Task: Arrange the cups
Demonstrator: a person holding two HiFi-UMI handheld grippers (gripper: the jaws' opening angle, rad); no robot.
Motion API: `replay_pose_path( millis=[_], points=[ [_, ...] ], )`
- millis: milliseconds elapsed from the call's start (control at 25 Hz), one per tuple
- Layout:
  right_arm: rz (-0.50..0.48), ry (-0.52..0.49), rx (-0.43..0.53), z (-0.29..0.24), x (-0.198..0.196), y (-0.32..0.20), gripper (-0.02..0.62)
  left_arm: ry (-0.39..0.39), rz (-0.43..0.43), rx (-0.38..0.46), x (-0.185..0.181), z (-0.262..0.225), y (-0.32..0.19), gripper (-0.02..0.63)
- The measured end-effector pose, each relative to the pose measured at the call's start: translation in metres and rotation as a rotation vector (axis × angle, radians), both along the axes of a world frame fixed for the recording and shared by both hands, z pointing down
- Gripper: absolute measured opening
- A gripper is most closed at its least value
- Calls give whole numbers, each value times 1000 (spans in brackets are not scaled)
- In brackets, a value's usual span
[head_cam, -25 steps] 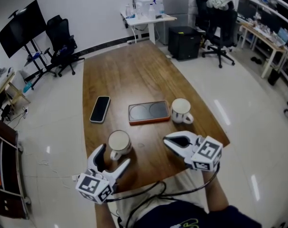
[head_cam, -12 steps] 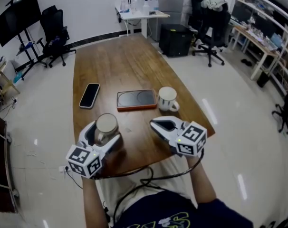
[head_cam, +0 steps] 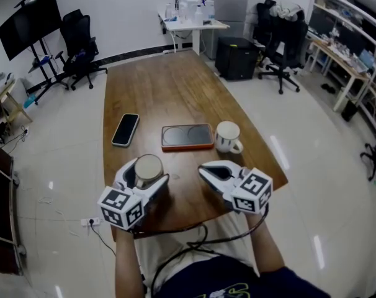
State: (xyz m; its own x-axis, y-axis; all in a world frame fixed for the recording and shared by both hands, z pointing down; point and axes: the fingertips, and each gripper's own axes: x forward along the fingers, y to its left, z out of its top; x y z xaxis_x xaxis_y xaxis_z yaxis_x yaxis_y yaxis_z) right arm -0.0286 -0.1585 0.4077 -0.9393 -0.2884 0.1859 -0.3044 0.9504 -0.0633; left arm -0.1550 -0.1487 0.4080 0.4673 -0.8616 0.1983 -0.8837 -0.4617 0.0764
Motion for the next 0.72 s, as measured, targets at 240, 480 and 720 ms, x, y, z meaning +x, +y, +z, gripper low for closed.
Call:
replay_pose_path(
  millis=[240, 480, 720],
  points=[
    [-2, -2, 4, 1, -2, 0, 0, -1, 15, 4, 1, 1, -6, 402],
    [0, -8, 5, 3, -7, 1, 0, -1, -7, 5, -3, 4, -6, 400],
    [-3, -3, 7, 0, -7, 2, 0, 7, 19, 13, 6, -2, -15, 400]
  ],
)
